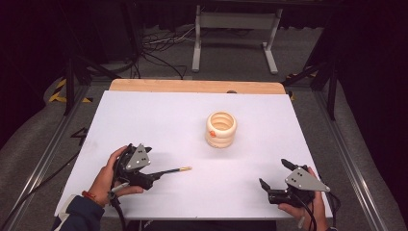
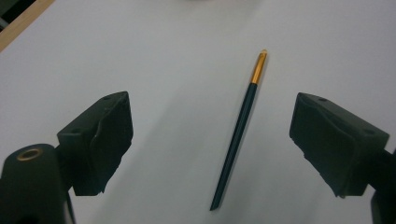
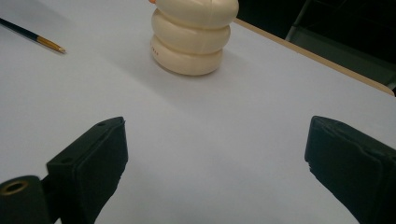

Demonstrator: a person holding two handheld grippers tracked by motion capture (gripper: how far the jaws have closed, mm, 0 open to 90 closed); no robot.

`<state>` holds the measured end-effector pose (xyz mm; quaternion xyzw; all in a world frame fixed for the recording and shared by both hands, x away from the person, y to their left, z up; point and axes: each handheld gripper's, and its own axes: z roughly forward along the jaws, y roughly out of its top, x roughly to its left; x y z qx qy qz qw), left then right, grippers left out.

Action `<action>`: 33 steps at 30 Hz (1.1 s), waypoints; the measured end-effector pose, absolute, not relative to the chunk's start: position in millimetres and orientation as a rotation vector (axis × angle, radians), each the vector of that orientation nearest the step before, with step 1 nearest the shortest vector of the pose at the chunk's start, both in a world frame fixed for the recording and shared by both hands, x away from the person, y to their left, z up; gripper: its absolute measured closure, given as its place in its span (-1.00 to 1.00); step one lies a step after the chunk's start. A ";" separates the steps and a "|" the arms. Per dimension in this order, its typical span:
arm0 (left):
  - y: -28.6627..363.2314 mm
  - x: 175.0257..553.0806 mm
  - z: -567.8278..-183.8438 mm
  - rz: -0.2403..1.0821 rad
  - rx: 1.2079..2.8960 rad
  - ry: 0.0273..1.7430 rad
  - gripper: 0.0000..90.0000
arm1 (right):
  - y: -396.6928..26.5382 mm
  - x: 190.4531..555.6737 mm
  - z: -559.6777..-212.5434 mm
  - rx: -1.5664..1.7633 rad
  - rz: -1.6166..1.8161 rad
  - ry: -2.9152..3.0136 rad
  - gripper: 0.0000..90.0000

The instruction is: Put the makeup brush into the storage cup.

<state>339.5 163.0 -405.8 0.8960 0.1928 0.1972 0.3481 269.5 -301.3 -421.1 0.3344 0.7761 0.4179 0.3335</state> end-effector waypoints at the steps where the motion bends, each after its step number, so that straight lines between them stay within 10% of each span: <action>1: 160.1 340.3 -405.6 0.510 2.329 0.497 -0.68 | -300.8 269.3 -421.1 0.871 1.089 2.027 -0.85; 33: 97.4 359.9 -418.6 0.352 2.665 0.271 -0.33 | -272.4 267.2 -425.2 0.791 1.074 2.104 -0.85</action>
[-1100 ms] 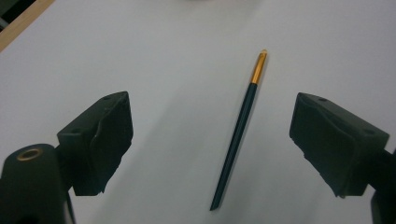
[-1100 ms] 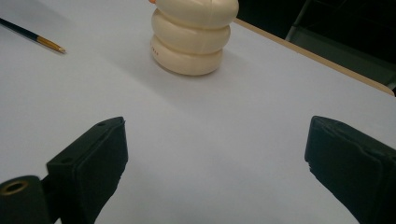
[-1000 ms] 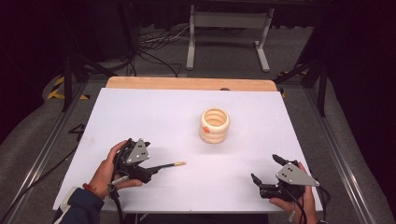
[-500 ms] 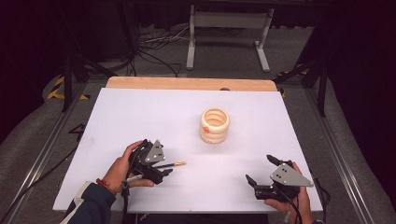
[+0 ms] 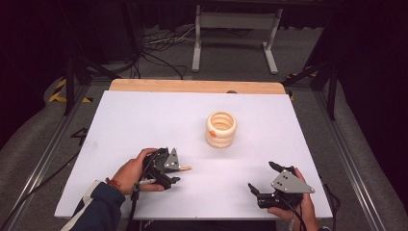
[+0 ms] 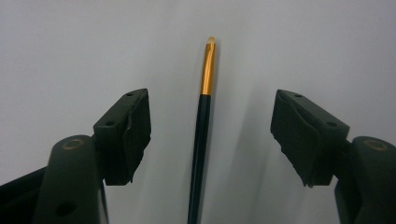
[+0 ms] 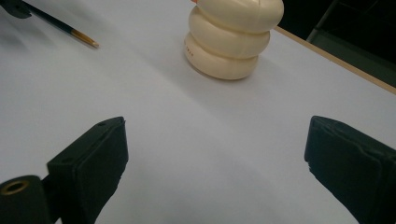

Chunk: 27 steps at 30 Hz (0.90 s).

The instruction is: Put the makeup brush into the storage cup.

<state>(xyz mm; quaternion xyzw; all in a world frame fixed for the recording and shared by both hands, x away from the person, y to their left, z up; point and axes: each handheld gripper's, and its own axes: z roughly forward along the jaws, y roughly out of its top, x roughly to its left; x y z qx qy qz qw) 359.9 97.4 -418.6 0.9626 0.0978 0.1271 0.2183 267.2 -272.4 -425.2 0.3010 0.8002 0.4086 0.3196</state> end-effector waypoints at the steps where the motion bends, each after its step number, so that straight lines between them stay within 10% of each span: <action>1: 96.8 361.2 -418.9 0.342 2.672 0.272 -0.33 | -272.2 267.3 -425.5 0.792 1.073 2.106 -0.85; 27: 81.2 383.5 -424.2 0.151 2.925 0.271 0.45 | -273.3 266.9 -425.0 0.793 1.080 2.110 -0.81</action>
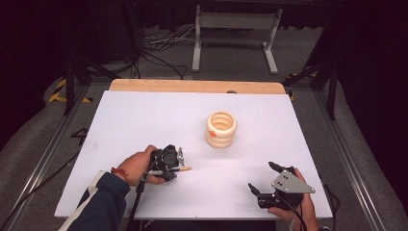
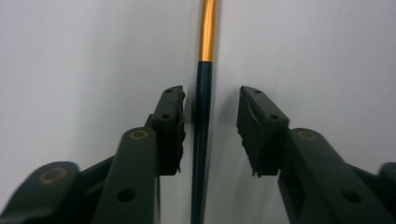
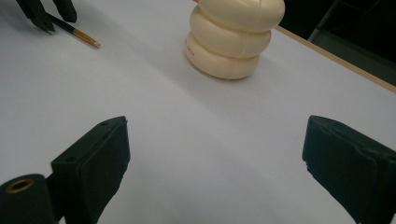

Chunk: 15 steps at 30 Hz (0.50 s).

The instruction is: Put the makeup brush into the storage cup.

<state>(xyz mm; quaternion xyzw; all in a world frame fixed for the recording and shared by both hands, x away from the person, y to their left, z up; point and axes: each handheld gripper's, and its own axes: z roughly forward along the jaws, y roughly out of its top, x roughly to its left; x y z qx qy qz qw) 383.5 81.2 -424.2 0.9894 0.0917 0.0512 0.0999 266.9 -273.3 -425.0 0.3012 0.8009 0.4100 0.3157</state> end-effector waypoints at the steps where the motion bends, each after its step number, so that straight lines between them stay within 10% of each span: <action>1: 80.8 383.6 -425.0 0.135 2.918 0.282 0.50 | -273.2 267.1 -425.1 0.791 1.076 2.111 -0.81; 15: 64.6 382.6 -422.5 0.103 3.027 0.301 0.84 | -273.0 264.2 -424.2 0.757 1.069 2.118 -0.80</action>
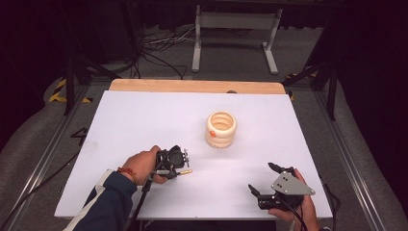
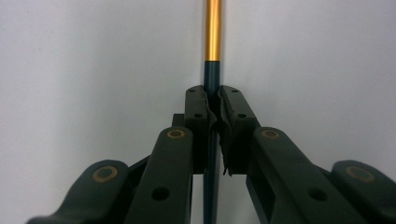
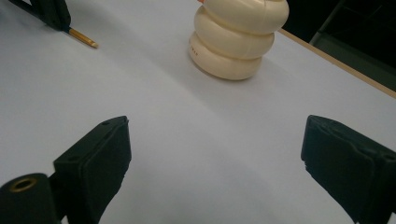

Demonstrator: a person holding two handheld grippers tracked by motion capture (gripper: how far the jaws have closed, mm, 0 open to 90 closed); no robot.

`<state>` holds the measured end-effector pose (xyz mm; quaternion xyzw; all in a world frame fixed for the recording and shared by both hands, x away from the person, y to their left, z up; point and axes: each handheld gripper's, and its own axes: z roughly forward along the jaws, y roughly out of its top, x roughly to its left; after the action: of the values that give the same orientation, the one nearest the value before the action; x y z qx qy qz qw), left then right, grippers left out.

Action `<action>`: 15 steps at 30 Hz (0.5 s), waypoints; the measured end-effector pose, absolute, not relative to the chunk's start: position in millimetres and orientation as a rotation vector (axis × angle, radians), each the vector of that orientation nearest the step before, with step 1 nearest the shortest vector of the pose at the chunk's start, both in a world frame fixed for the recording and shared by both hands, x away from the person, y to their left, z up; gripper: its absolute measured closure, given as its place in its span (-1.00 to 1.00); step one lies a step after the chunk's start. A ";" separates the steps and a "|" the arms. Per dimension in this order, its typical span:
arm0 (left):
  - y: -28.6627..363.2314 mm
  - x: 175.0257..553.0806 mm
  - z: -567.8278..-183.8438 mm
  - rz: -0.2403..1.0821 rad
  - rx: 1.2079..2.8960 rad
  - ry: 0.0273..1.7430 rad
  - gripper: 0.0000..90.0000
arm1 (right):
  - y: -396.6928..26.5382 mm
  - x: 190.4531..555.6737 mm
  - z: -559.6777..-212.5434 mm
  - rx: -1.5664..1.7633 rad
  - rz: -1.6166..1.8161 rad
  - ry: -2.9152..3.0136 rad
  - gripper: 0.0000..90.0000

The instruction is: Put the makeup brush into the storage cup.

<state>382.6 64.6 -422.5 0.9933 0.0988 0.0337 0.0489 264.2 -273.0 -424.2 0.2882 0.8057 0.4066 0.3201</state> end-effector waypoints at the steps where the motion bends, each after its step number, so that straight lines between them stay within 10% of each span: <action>1: 64.7 382.1 -422.2 0.107 3.030 0.307 0.84 | -273.4 264.2 -423.9 0.759 1.073 2.115 -0.80; 15: 79.5 378.7 -422.8 0.130 2.946 0.345 0.84 | -273.6 264.4 -424.1 0.760 1.072 2.117 -0.80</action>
<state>378.7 79.5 -422.8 0.9886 0.1156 0.0438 0.0863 264.4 -273.6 -424.1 0.2889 0.8053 0.4075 0.3192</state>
